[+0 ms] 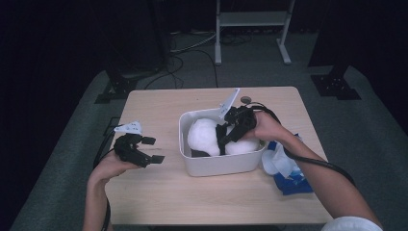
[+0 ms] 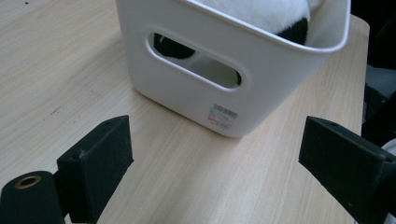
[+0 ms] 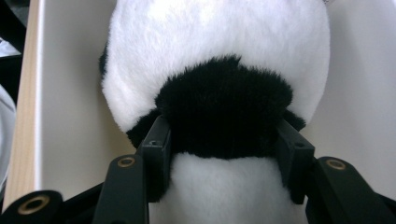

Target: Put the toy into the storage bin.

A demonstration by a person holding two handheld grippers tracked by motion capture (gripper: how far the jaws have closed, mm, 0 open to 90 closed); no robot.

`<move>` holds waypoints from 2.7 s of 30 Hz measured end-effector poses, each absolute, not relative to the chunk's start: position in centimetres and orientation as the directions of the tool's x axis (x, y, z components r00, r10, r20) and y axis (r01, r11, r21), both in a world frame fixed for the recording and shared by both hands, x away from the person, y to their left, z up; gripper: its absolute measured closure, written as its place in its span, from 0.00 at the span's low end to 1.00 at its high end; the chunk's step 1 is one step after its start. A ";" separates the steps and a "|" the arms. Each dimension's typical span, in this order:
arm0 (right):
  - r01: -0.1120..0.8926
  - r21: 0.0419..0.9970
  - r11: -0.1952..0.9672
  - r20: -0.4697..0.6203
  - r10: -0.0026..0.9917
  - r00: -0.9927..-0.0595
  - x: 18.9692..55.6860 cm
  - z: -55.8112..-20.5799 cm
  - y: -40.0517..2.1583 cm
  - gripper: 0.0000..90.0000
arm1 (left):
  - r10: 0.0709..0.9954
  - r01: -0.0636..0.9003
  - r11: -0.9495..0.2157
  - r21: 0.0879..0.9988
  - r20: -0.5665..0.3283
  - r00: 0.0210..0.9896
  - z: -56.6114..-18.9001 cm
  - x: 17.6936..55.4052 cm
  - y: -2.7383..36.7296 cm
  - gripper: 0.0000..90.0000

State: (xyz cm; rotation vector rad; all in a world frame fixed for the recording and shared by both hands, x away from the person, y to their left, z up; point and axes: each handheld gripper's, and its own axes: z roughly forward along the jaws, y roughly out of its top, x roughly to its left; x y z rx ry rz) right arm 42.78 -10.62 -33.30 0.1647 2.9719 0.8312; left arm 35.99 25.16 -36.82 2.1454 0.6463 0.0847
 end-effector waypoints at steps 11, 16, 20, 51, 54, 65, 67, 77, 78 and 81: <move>0.075 0.485 0.871 -0.006 0.090 -0.996 42.1 -34.4 -9.7 0.53 | 0.480 0.423 -0.482 0.767 -0.172 0.860 -36.9 36.0 25.3 0.09; 0.072 0.476 0.876 0.005 0.079 -0.997 42.4 -35.1 -9.3 0.53 | 0.481 0.426 -0.484 0.765 -0.174 0.859 -37.0 36.0 25.3 0.09; 0.070 0.455 0.888 0.015 0.070 -0.997 42.4 -35.7 -8.9 0.52 | 0.481 0.423 -0.486 0.765 -0.170 0.860 -36.9 36.0 25.4 0.09; 0.133 0.361 0.923 0.060 0.119 -0.991 43.0 -36.2 -8.4 0.28 | 0.485 0.431 -0.495 0.755 -0.172 0.858 -37.1 36.0 25.2 0.09; 0.139 0.361 0.922 0.058 0.126 -0.990 42.9 -36.0 -8.5 0.27 | 0.487 0.434 -0.494 0.753 -0.174 0.856 -37.3 36.0 25.2 0.09; 0.187 0.455 0.870 0.068 0.175 -0.982 42.8 -33.5 -10.6 0.31 | 0.489 0.435 -0.502 0.747 -0.170 0.856 -37.4 36.1 25.0 0.09; 0.186 0.467 0.865 0.060 0.179 -0.982 42.7 -33.0 -11.2 0.31 | 0.489 0.435 -0.507 0.744 -0.167 0.856 -37.5 36.2 25.0 0.09; 0.229 0.528 0.818 0.057 0.234 -0.970 42.2 -31.4 -14.3 0.31 | 0.492 0.440 -0.508 0.740 -0.170 0.854 -37.8 36.3 24.7 0.09; 0.229 0.533 0.815 0.054 0.237 -0.970 42.2 -31.3 -14.5 0.31 | 0.491 0.440 -0.510 0.739 -0.170 0.855 -37.8 36.4 24.7 0.09; 0.237 0.546 0.803 0.052 0.251 -0.967 41.9 -30.9 -15.2 0.31 | 0.489 0.440 -0.508 0.740 -0.172 0.855 -37.8 36.4 24.5 0.09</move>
